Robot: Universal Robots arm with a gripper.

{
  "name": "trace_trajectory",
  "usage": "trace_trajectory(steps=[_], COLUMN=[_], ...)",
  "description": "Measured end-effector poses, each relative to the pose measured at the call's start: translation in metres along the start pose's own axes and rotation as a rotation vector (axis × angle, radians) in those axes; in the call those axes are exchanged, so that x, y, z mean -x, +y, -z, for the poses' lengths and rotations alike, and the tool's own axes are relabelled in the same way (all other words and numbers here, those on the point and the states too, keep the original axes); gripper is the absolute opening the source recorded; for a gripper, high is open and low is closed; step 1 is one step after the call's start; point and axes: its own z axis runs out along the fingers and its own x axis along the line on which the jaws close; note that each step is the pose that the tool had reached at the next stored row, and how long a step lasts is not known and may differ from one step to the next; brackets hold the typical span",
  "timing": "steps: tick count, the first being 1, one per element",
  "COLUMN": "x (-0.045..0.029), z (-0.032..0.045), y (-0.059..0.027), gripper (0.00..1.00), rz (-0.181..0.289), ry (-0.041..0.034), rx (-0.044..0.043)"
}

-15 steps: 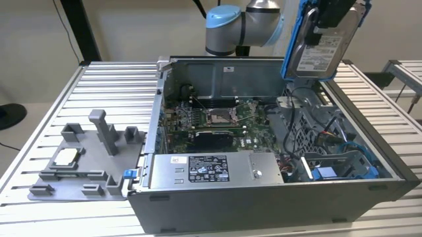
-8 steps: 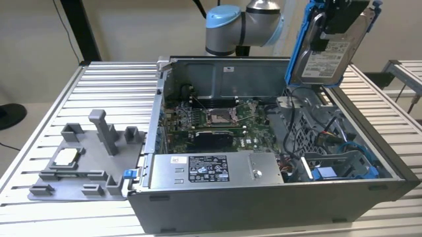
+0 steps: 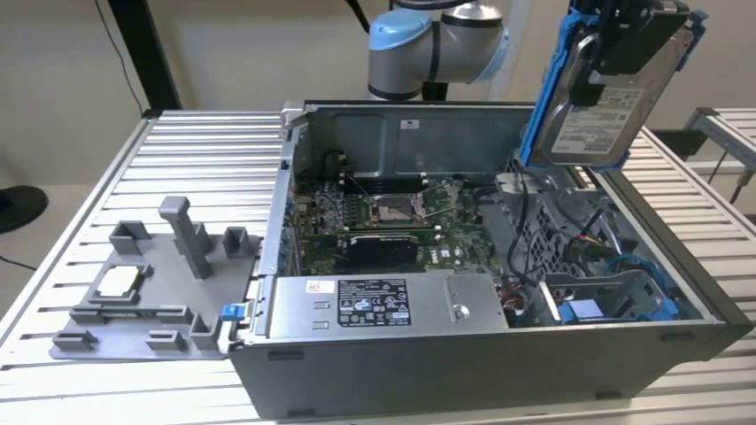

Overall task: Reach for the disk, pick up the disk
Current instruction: 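Pick up the disk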

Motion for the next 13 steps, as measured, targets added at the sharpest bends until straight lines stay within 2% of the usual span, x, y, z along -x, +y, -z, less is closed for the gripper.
trace_trajectory(steps=[7, 13], x=[-0.0264, -0.0530], z=[-0.0001, -0.0004], y=[-0.0027, -0.0054], gripper=[0.00, 0.00], rz=[0.000, 0.000], ry=[0.0001, 0.0000], rx=[0.0000, 0.0000])
